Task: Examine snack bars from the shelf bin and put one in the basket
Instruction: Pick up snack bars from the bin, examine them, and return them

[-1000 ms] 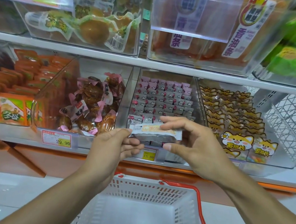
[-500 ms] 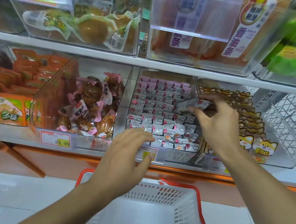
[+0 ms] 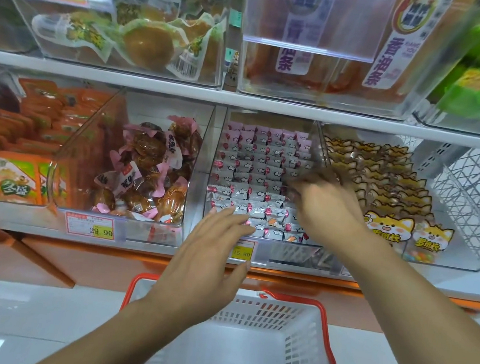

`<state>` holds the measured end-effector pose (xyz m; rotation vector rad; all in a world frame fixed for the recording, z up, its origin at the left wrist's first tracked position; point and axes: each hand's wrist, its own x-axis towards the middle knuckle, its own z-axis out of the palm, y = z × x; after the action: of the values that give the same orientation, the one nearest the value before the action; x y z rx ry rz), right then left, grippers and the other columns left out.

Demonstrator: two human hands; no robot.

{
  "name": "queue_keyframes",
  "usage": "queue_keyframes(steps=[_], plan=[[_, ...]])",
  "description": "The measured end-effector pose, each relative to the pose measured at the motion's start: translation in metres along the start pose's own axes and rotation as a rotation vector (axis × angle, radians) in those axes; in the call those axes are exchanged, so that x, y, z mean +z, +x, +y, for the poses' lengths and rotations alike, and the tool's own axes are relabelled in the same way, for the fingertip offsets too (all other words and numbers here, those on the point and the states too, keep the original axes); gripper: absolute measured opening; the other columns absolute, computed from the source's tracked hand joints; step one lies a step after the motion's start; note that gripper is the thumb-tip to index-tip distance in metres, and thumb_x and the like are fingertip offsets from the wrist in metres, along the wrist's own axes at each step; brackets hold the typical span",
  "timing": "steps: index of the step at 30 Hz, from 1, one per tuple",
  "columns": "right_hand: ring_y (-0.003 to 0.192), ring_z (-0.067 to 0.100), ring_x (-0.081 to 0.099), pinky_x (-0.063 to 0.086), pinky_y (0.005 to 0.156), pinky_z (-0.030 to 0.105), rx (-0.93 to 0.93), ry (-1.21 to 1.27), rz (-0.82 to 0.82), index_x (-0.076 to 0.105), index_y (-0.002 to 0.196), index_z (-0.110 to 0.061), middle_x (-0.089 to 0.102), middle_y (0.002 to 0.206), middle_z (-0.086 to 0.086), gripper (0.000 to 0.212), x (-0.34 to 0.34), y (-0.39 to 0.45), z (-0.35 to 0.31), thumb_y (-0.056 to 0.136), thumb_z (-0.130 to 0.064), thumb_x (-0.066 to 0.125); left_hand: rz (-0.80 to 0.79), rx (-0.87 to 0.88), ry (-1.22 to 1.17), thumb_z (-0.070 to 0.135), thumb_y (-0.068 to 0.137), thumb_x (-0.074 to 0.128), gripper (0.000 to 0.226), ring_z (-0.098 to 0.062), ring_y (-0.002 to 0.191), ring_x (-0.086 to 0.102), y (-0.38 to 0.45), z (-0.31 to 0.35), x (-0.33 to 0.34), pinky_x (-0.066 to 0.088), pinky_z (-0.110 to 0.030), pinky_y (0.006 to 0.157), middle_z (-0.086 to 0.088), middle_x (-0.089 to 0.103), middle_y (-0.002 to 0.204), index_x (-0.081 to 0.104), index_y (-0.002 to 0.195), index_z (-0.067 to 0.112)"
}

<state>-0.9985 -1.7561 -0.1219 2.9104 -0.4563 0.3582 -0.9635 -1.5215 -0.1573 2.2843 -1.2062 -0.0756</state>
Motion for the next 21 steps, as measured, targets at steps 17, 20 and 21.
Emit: queue_keyframes(steps=[17,20,21], plan=[[0.093,0.023,0.067,0.051,0.094,0.04,0.173,0.292,0.155,0.062,0.101,-0.023,0.071,0.097,0.003,0.016,-0.001,0.016,-0.029,0.096,-0.01,0.054,0.042,0.026,-0.09,0.037,0.094,0.064,0.028,0.01,0.147,0.007,-0.004,-0.004,-0.002,-0.002,-0.008,0.112,0.027,0.039,0.149,0.061,0.122,0.041],[0.063,0.002,0.061,0.045,0.05,0.013,0.363,0.694,0.26,0.05,0.096,-0.027,0.067,0.085,-0.002,0.018,-0.011,0.015,-0.027,0.101,-0.009,0.049,0.086,0.01,-0.114,0.033,0.093,0.066,0.029,0.009,0.146,0.014,-0.003,-0.003,-0.005,0.006,-0.014,0.115,0.026,0.044,0.145,0.062,0.122,0.038],[0.06,-0.002,0.058,0.039,0.046,0.009,0.405,0.802,0.338,0.049,0.097,-0.027,0.064,0.082,-0.006,0.018,-0.015,0.013,-0.026,0.102,-0.01,0.048,0.112,0.001,-0.134,0.032,0.093,0.066,0.03,0.008,0.143,0.02,-0.002,-0.002,-0.006,0.011,-0.014,0.115,0.026,0.047,0.142,0.062,0.123,0.037]])
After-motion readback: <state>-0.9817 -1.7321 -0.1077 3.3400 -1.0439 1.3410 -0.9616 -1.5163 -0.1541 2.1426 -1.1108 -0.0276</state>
